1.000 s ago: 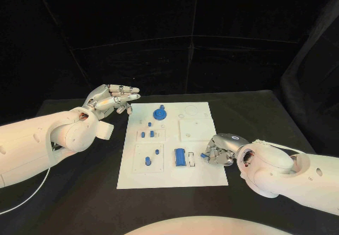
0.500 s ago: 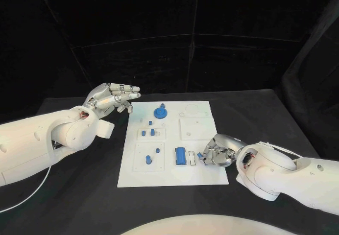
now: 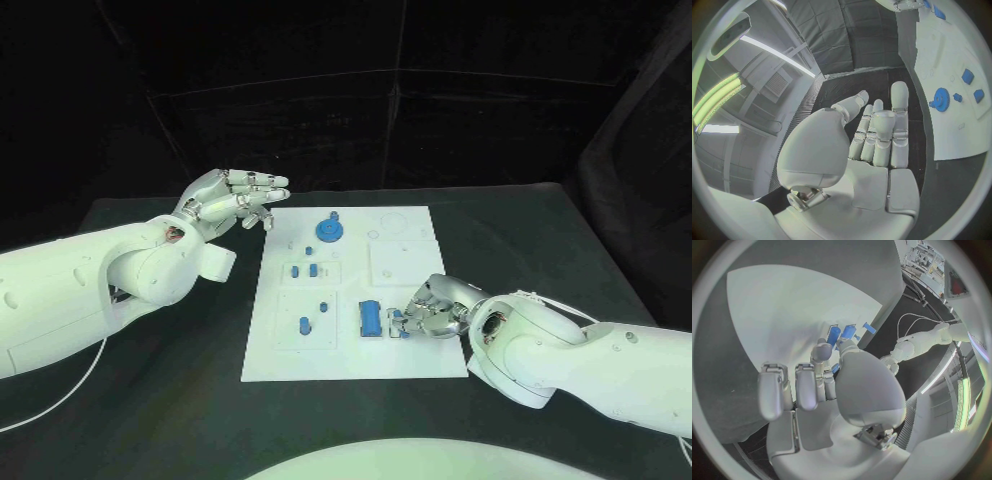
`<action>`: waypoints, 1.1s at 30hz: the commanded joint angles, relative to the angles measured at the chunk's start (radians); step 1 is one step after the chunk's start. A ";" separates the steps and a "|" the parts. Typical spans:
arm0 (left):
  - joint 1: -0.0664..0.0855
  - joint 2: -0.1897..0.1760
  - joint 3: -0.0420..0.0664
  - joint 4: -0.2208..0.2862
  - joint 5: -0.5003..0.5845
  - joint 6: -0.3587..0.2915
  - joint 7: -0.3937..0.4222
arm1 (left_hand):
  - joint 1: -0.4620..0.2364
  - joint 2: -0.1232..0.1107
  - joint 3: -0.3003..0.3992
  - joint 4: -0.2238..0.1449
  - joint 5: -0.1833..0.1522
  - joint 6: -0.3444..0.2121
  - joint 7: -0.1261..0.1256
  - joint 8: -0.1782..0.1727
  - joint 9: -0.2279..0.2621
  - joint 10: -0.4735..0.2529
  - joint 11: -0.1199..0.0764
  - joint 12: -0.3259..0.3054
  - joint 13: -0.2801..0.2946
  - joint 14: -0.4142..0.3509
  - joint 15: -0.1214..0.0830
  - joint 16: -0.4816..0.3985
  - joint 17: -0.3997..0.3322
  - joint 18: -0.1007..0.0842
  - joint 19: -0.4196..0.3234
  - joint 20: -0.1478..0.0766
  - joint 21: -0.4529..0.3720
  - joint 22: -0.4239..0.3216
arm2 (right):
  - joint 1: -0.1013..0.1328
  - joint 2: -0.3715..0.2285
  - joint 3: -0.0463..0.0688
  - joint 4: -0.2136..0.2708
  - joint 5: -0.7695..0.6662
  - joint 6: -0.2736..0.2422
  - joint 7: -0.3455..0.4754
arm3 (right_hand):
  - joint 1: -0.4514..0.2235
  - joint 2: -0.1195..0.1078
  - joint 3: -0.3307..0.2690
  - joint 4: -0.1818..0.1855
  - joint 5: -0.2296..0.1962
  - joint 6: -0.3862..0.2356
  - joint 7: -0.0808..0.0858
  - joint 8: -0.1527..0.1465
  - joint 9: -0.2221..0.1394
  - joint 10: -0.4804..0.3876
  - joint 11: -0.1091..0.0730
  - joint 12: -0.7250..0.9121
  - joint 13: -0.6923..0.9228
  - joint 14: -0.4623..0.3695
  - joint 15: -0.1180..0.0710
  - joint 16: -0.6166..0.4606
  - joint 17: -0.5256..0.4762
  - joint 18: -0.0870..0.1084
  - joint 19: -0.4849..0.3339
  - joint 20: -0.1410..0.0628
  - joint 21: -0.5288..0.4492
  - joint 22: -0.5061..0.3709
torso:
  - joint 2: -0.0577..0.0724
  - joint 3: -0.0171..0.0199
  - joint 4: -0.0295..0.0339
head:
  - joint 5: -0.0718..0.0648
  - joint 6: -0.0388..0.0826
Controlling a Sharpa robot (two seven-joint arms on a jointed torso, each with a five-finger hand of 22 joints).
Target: Assemble the parts on the task board
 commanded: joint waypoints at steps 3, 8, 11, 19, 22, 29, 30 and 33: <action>0.002 0.001 0.001 0.003 0.003 0.013 0.003 | 0.005 0.005 -0.003 -0.002 -0.002 -0.008 0.001 0.006 -0.001 -0.010 0.000 0.003 0.000 -0.009 0.000 -0.002 -0.001 0.007 -0.001 0.004 -0.004 -0.001 | 0.001 0.020 0.000 -0.010 -0.003 -0.006 -0.012 | -0.010 0.001 -0.009 0.001 -0.005 0.008 0.001 -0.004 -0.001 0.008 0.001 -0.002 -0.004 0.063 -0.007 0.004 0.014 -0.008 0.027 -0.004 0.004 0.158 | 0.000 0.0001 0.0001 | 0.001 -0.003; 0.002 0.001 0.001 0.003 0.003 0.013 0.002 | 0.005 0.005 -0.003 -0.002 -0.002 -0.008 0.001 0.006 -0.001 -0.010 0.000 0.003 0.000 -0.009 0.000 -0.002 -0.001 0.007 -0.001 0.004 -0.004 -0.001 | 0.001 0.037 0.000 -0.021 -0.017 0.008 -0.015 | -0.012 0.001 -0.010 0.001 -0.005 0.008 0.001 -0.005 -0.001 0.008 0.001 -0.006 -0.006 0.063 -0.007 0.003 0.012 -0.008 0.027 -0.005 0.003 0.158 | 0.000 -0.0002 0.0000 | 0.003 -0.003; 0.002 0.000 0.001 0.003 0.003 0.013 0.002 | 0.005 0.005 -0.003 -0.002 -0.002 -0.008 0.001 0.006 -0.001 -0.010 0.000 0.003 0.000 -0.009 0.000 -0.002 -0.001 0.007 -0.001 0.004 -0.004 -0.001 | 0.001 0.041 0.000 -0.026 -0.026 0.024 -0.018 | -0.022 -0.001 -0.016 0.000 -0.007 0.008 0.002 -0.006 0.000 0.007 0.001 -0.010 -0.008 0.062 -0.006 0.001 0.011 -0.008 0.026 -0.005 0.003 0.158 | -0.001 0.0000 -0.0010 | 0.005 -0.003; 0.002 -0.001 0.001 0.004 0.003 0.013 0.001 | 0.005 0.005 -0.003 -0.002 -0.002 -0.008 0.001 0.006 -0.001 -0.010 0.000 0.003 0.000 -0.009 0.000 -0.002 -0.001 0.007 -0.001 0.004 -0.004 -0.001 | 0.001 0.040 0.000 -0.035 -0.079 0.036 -0.031 | -0.112 -0.004 -0.093 -0.001 -0.175 0.009 0.003 -0.014 0.005 0.001 0.004 -0.040 -0.024 0.058 -0.004 -0.011 -0.004 -0.005 0.018 -0.002 -0.005 0.148 | 0.000 0.0001 -0.0010 | 0.005 -0.001; 0.002 -0.002 0.001 0.004 0.003 0.013 0.001 | 0.005 0.005 -0.003 -0.002 -0.002 -0.008 0.001 0.006 -0.001 -0.010 0.000 0.003 0.000 -0.009 0.000 -0.002 -0.001 0.007 -0.001 0.004 -0.004 -0.001 | 0.001 0.040 0.000 -0.036 -0.086 0.033 -0.032 | -0.121 -0.004 -0.114 -0.001 -0.220 0.008 0.004 -0.017 0.008 -0.003 0.005 -0.050 -0.029 0.057 -0.003 -0.015 -0.009 -0.004 0.016 -0.001 -0.008 0.145 | 0.000 0.0003 -0.0009 | 0.005 -0.001; 0.002 -0.002 0.001 0.004 0.003 0.013 0.000 | 0.007 0.006 -0.003 -0.003 -0.002 -0.009 0.002 0.006 -0.001 -0.012 0.000 0.005 -0.001 -0.010 0.000 -0.002 -0.004 0.007 -0.001 0.004 -0.004 -0.002 | 0.001 0.042 0.000 -0.030 -0.096 0.027 -0.027 | -0.145 -0.006 -0.159 0.001 -0.328 0.006 0.005 -0.020 0.014 -0.006 0.007 -0.058 -0.031 0.057 -0.002 -0.020 -0.013 -0.004 0.014 0.000 -0.010 0.143 | 0.000 0.0003 -0.0008 | 0.004 -0.001; 0.002 -0.002 0.001 0.004 0.003 0.013 0.000 | 0.007 0.006 -0.003 -0.003 -0.002 -0.009 0.002 0.006 -0.001 -0.012 0.000 0.005 -0.001 -0.010 0.000 -0.002 -0.004 0.007 -0.001 0.004 -0.004 -0.002 | 0.001 0.041 0.000 -0.030 -0.096 0.027 -0.027 | -0.146 -0.006 -0.161 0.001 -0.330 0.006 0.005 -0.021 0.014 -0.006 0.007 -0.057 -0.030 0.057 -0.002 -0.020 -0.013 -0.004 0.015 0.000 -0.010 0.143 | 0.000 0.0005 -0.0011 | 0.004 -0.001; 0.002 -0.002 0.001 0.004 0.003 0.014 0.000 | 0.007 0.006 -0.003 -0.003 -0.002 -0.009 0.002 0.006 -0.001 -0.012 0.000 0.005 -0.001 -0.010 0.000 -0.002 -0.004 0.007 -0.001 0.004 -0.004 -0.002 | 0.001 0.036 0.000 -0.022 -0.094 0.032 -0.018 | -0.137 -0.005 -0.163 -0.003 -0.326 0.006 0.005 -0.021 0.015 -0.005 0.007 -0.055 -0.028 0.057 -0.002 -0.019 -0.012 -0.004 0.015 0.000 -0.010 0.144 | 0.000 0.0011 -0.0017 | 0.003 -0.001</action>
